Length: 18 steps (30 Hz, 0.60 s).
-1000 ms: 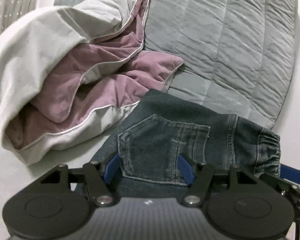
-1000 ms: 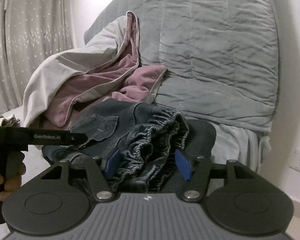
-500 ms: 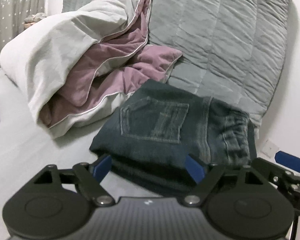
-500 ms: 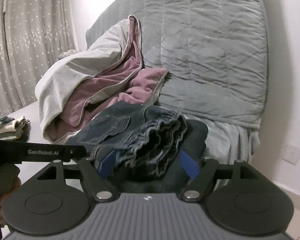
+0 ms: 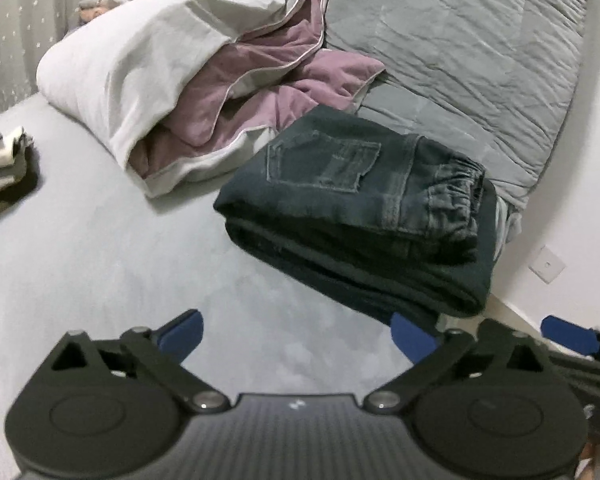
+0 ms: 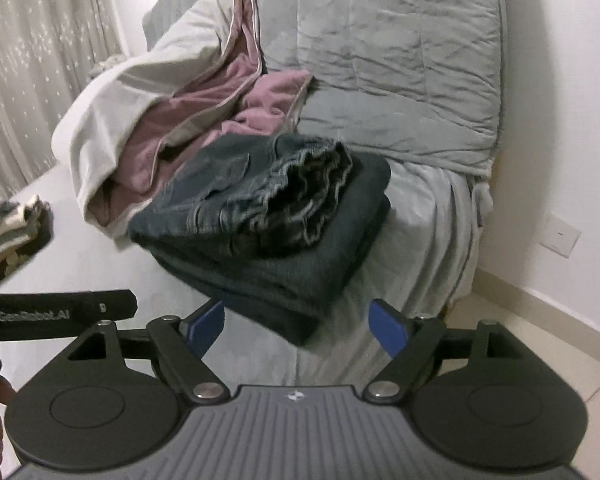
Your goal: Fold clothes
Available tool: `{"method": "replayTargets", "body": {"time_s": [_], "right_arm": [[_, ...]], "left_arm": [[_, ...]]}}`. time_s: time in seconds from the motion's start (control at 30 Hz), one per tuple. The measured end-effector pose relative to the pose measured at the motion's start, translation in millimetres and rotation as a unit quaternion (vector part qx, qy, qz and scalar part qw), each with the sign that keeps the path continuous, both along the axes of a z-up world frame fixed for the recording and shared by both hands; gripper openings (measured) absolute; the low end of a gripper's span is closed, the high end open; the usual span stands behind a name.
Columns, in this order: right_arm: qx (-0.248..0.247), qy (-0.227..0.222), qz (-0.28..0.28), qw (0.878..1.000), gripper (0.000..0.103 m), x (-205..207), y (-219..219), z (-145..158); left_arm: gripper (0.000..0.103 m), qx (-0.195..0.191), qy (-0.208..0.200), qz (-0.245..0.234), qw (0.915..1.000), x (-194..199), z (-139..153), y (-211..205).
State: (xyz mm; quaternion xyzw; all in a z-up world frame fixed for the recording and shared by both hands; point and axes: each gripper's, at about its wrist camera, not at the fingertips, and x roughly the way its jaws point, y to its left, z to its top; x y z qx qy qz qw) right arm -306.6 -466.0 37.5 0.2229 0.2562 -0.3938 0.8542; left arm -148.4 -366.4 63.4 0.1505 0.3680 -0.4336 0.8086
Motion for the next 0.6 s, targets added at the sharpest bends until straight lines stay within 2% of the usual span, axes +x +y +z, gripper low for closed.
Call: {"method": "replayTargets", "body": {"time_s": [0.13,0.37,0.6], "right_arm": [[-0.009,0.02,-0.003,1.0,0.082,-2,9,2],[-0.025,0.034,-0.008,0.999,0.085,-7,15,12],[-0.021,0.039,-0.005,0.999,0.086,-5,14,12]], "left_arm": [[0.102,0.008,0.006,0.002,0.9999,-3,-1,5],[0.102,0.034,0.01,-0.004,0.9994,-2,-5,7],[0.102,0.043,0.012,-0.006,0.999,1,-6,6]]}}
